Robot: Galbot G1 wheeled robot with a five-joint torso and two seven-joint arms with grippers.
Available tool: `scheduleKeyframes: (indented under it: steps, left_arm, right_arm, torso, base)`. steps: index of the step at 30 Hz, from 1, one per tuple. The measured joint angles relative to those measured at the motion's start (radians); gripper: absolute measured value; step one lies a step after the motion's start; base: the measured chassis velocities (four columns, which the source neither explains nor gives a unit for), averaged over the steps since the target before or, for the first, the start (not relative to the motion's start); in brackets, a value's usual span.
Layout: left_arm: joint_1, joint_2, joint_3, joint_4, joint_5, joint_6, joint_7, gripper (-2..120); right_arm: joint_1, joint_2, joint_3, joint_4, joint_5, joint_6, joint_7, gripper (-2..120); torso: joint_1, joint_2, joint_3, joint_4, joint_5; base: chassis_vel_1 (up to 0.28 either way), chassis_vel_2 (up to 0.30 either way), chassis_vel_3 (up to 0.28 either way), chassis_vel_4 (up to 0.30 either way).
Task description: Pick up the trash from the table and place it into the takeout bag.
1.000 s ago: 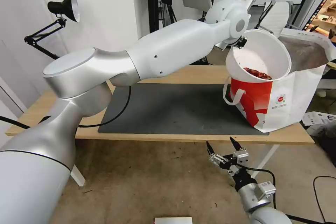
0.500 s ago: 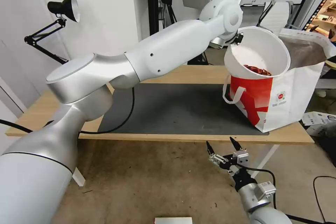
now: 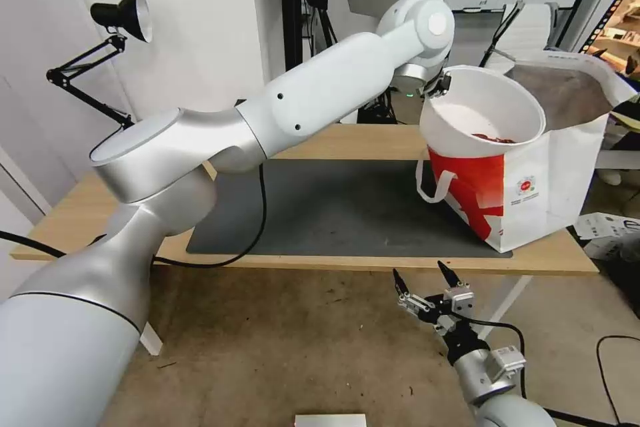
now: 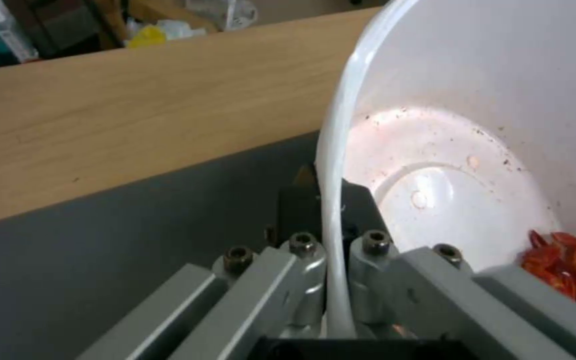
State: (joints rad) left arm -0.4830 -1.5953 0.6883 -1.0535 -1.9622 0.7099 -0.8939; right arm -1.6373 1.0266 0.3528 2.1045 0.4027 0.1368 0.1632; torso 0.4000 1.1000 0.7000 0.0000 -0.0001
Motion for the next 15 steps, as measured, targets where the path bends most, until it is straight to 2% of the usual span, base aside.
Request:
scheduleKeyframes:
  steps: [3, 5, 10, 15]
  left_arm:
    - [0.004, 0.0, 0.015, -0.002, 0.05, 0.013, 0.001, 0]
    - [0.01, 0.0, 0.031, -0.017, 0.144, 0.023, 0.035, 0]
    - [0.007, 0.0, 0.032, -0.018, 0.182, 0.02, 0.064, 0]
    - [-0.005, 0.0, 0.044, -0.02, 0.213, 0.022, 0.068, 0]
  right_arm:
    - [0.0, 0.0, 0.0, 0.0, 0.0, 0.0, 0.0, 100]
    - [0.0, 0.0, 0.0, 0.0, 0.0, 0.0, 0.0, 100]
    - [0.0, 0.0, 0.0, 0.0, 0.0, 0.0, 0.0, 100]
    - [0.0, 0.0, 0.0, 0.0, 0.0, 0.0, 0.0, 100]
  torso:
    - [0.0, 0.0, 0.0, 0.0, 0.0]
    - [0.0, 0.0, 0.0, 0.0, 0.0]
    - [0.0, 0.0, 0.0, -0.0001, 0.0]
    - [0.0, 0.0, 0.0, 0.0, 0.0001]
  base:
    - [0.0, 0.0, 0.0, 0.0]
    - [0.0, 0.0, 0.0, 0.0]
    - [0.0, 0.0, 0.0, 0.0]
    - [0.0, 0.0, 0.0, 0.0]
